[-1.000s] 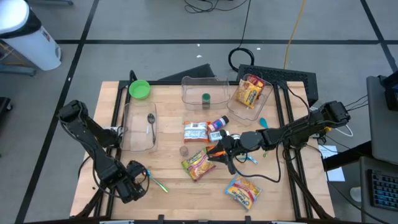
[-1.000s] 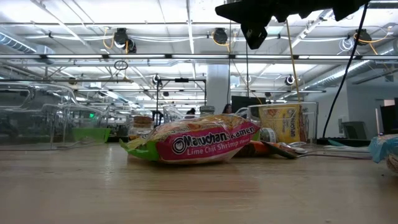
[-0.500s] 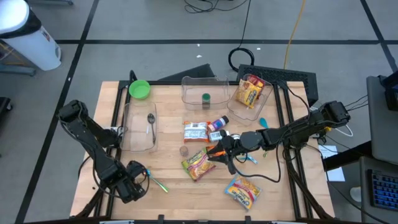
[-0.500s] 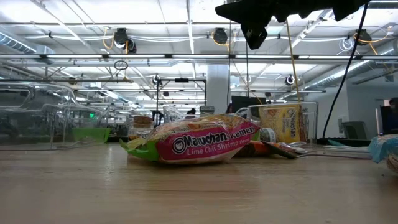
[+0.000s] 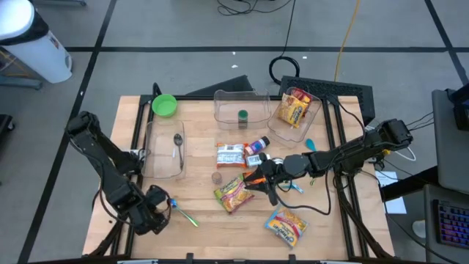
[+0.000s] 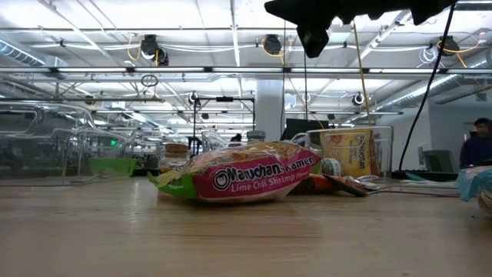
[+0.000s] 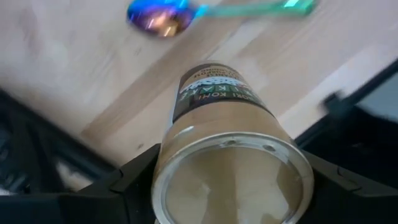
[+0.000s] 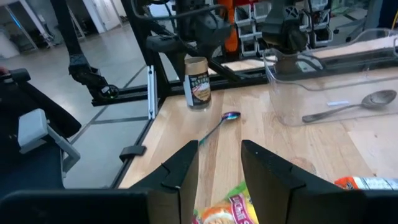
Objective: Pick & Place Food Item
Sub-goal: Put the gold spice bottle into the middle transparent bin
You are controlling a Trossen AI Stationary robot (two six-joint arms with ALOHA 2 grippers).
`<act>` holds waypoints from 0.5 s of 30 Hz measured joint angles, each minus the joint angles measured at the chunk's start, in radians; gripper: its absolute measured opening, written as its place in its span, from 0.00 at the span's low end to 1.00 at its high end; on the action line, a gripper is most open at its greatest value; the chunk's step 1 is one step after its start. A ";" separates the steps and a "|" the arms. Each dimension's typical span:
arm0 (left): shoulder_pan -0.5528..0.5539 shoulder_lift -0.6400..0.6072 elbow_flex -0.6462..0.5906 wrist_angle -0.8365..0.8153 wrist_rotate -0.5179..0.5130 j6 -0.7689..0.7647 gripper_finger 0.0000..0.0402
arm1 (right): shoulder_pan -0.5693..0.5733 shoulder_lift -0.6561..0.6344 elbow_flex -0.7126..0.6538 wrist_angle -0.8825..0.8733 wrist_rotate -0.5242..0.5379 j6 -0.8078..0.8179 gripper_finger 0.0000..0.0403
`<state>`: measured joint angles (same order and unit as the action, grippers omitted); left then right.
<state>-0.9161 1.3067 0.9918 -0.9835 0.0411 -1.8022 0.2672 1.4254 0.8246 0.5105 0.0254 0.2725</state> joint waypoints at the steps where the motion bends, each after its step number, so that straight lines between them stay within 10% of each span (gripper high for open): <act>1: 0.005 -0.013 0.006 0.000 -0.030 -0.004 0.69 | 0.000 0.000 0.000 0.004 0.000 0.000 0.29; 15: 0.177 -0.102 0.132 0.017 -0.373 0.238 0.69 | -0.017 -0.013 0.001 0.127 0.001 -0.057 0.29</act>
<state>-0.7396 1.2045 1.1239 -0.9669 -0.3316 -1.5643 0.2505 1.4128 0.8254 0.6378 0.0264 0.2153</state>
